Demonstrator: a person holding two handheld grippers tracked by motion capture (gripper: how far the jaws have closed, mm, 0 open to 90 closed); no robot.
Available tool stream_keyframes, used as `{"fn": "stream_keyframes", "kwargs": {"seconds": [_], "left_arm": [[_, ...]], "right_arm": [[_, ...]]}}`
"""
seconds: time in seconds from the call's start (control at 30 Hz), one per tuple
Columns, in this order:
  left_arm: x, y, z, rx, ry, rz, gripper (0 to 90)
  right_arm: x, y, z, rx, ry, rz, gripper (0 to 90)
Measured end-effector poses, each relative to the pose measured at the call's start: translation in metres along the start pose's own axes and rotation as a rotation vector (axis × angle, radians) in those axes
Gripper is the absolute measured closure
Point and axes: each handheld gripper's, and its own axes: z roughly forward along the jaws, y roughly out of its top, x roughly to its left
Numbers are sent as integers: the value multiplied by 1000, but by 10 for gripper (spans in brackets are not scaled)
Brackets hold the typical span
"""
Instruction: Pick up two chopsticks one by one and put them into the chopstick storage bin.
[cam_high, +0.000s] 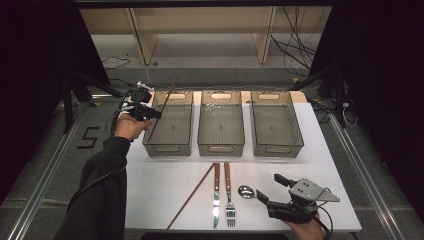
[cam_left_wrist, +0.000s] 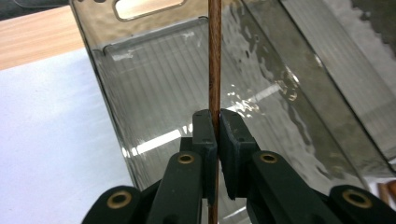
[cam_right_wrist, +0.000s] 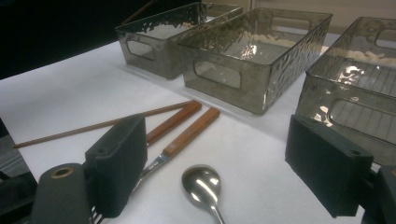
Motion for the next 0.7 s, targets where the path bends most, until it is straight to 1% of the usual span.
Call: {"fn": "stream_keyframes", "kwargs": {"seconds": [0.2, 0.27, 0.37, 0.47, 0.57, 0.7], "left_arm": [[0, -2, 8, 9, 12, 10, 848], [-2, -4, 11, 17, 14, 11, 848], [-3, -6, 17, 45, 23, 18, 847], [-2, -8, 21, 64, 33, 4, 846], [-2, -10, 23, 82, 37, 5, 846], [0, -13, 26, 95, 37, -6, 842]], "right_arm": [[0, 0, 0, 1, 1, 1, 216], [0, 0, 0, 1, 1, 1, 216], [0, 0, 0, 1, 2, 2, 216], [0, 0, 0, 0, 2, 2, 216], [0, 0, 0, 0, 2, 2, 216], [0, 0, 0, -1, 1, 1, 216]]}}
